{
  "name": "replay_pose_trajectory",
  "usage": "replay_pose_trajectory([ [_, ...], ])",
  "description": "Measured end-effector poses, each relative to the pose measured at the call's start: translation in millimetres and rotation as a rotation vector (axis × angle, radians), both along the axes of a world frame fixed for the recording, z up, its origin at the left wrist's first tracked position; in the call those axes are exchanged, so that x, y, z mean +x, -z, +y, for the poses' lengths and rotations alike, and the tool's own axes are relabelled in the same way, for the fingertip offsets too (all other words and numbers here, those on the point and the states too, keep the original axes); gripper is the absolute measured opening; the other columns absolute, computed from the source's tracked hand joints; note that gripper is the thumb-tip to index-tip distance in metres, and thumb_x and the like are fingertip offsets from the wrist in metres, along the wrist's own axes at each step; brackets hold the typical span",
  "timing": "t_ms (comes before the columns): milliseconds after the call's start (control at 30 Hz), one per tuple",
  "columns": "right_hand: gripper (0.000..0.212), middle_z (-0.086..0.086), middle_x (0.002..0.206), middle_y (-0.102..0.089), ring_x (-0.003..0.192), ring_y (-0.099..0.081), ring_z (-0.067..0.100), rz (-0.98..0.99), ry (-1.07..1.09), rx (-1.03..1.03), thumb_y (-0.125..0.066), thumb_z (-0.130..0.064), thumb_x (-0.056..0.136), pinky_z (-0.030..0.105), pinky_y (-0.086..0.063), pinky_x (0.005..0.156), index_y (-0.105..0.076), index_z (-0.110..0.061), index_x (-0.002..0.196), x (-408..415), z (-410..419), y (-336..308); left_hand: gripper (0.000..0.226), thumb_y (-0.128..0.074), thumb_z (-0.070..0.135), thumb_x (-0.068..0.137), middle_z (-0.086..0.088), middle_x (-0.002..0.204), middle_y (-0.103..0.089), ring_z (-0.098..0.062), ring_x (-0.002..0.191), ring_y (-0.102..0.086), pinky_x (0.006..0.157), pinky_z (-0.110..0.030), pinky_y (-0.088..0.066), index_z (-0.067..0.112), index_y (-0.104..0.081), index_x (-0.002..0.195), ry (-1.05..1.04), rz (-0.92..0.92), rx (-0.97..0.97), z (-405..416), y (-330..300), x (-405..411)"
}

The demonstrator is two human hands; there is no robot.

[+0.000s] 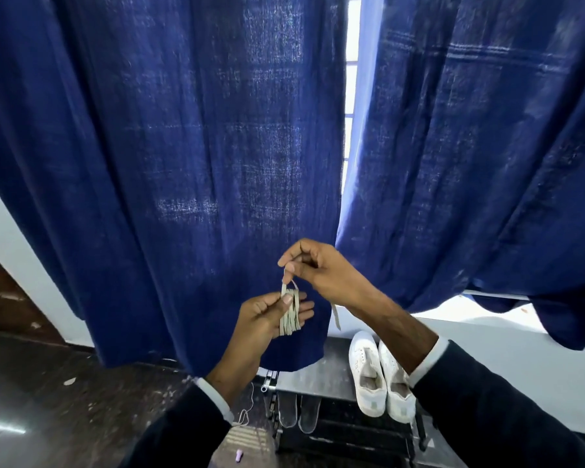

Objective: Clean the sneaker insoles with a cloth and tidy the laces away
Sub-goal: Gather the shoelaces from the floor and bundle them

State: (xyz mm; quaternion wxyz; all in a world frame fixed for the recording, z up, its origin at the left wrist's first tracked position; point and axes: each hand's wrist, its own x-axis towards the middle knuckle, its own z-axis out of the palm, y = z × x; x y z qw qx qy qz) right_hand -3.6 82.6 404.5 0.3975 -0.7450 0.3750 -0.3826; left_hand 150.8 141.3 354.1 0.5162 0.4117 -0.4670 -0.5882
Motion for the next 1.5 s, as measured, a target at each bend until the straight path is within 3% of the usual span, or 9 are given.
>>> replay_pose_trajectory([
  [267, 0.01, 0.003, 0.083, -0.075, 0.049, -0.044, 0.004, 0.018, 0.054, 0.302, -0.058, -0.007, 0.101, 0.017, -0.035, 0.046, -0.066, -0.011, 0.104, -10, -13, -2, 0.032, -0.055, 0.023, 0.094, -0.029, 0.098, -0.074, -0.038, 0.09, -0.075, 0.078, -0.034, -0.061, 0.002, -0.076, 0.103, 0.13, 0.173, -0.097, 16, -11, 2],
  [433, 0.013, 0.0, 0.072, -0.064, 0.06, -0.048, 0.011, 0.111, -0.02, 0.509, -0.065, -0.013, 0.085, 0.021, -0.036, 0.051, -0.07, -0.015, 0.097, -9, 1, 18, 0.038, -0.076, 0.041, 0.083, -0.023, 0.097, -0.076, -0.032, 0.089, -0.077, 0.076, -0.033, -0.062, 0.009, -0.079, 0.103, 0.144, 0.321, -0.216, 16, -27, 4],
  [567, 0.023, 0.014, 0.1, -0.075, 0.06, -0.055, 0.009, 0.028, -0.27, 0.605, -0.07, -0.008, 0.092, 0.016, -0.043, 0.054, -0.067, 0.0, 0.114, -8, 23, 44, 0.032, -0.052, 0.021, 0.095, -0.025, 0.111, -0.073, -0.035, 0.104, -0.073, 0.085, -0.035, -0.061, 0.002, -0.073, 0.11, -0.058, 0.385, -0.209, 7, -31, 10],
  [733, 0.016, 0.015, 0.11, -0.074, 0.067, -0.058, 0.009, -0.011, -0.459, 0.614, -0.063, -0.006, 0.097, 0.019, -0.043, 0.059, -0.074, -0.013, 0.106, -16, 36, 66, 0.036, -0.047, 0.016, 0.098, -0.025, 0.12, -0.07, -0.037, 0.115, -0.068, 0.095, -0.038, -0.058, -0.006, -0.061, 0.123, -0.148, 0.352, -0.181, -1, -25, 18],
  [900, 0.016, 0.009, 0.098, -0.078, 0.063, -0.058, 0.005, 0.092, -0.14, 0.474, -0.065, -0.004, 0.096, 0.02, -0.046, 0.057, -0.076, -0.006, 0.106, -18, 23, 64, 0.033, -0.049, 0.017, 0.094, -0.024, 0.11, -0.074, -0.032, 0.098, -0.075, 0.08, -0.035, -0.062, 0.003, -0.077, 0.104, -0.015, 0.334, -0.063, 2, -21, 19],
  [1033, 0.017, 0.003, 0.085, -0.076, 0.06, -0.056, 0.006, -0.111, 0.108, 0.446, -0.065, -0.003, 0.095, 0.02, -0.044, 0.056, -0.077, -0.008, 0.107, -23, 3, 41, 0.033, -0.048, 0.014, 0.094, -0.027, 0.102, -0.074, -0.033, 0.086, -0.076, 0.075, -0.035, -0.062, 0.001, -0.078, 0.1, 0.161, 0.162, -0.022, 8, -13, 17],
  [1167, 0.02, 0.004, 0.101, -0.079, 0.064, -0.055, 0.006, -0.137, 0.131, 0.303, -0.062, -0.005, 0.098, 0.018, -0.045, 0.056, -0.074, -0.008, 0.113, -21, 0, 4, 0.033, -0.052, 0.017, 0.096, -0.027, 0.108, -0.073, -0.038, 0.099, -0.074, 0.083, -0.037, -0.062, -0.005, -0.069, 0.113, 0.198, -0.022, 0.057, 3, 3, 18],
  [1333, 0.018, 0.001, 0.092, -0.079, 0.059, -0.059, 0.001, -0.12, 0.044, 0.117, -0.061, -0.002, 0.099, 0.015, -0.044, 0.052, -0.07, -0.008, 0.113, -1, 26, -6, 0.027, -0.051, 0.012, 0.102, -0.022, 0.107, -0.075, -0.036, 0.102, -0.074, 0.092, -0.041, -0.059, -0.005, -0.069, 0.113, -0.035, 0.064, 0.1, -2, 10, 15],
  [1500, 0.013, 0.021, 0.095, -0.075, 0.053, -0.055, 0.009, -0.329, -0.014, 0.279, -0.062, 0.0, 0.097, 0.024, -0.04, 0.048, -0.059, -0.006, 0.108, 23, 61, 48, 0.028, -0.047, 0.01, 0.104, -0.018, 0.105, -0.076, -0.032, 0.096, -0.073, 0.082, -0.043, -0.06, -0.001, -0.072, 0.109, -0.192, 0.161, 0.049, -7, 0, 14],
])
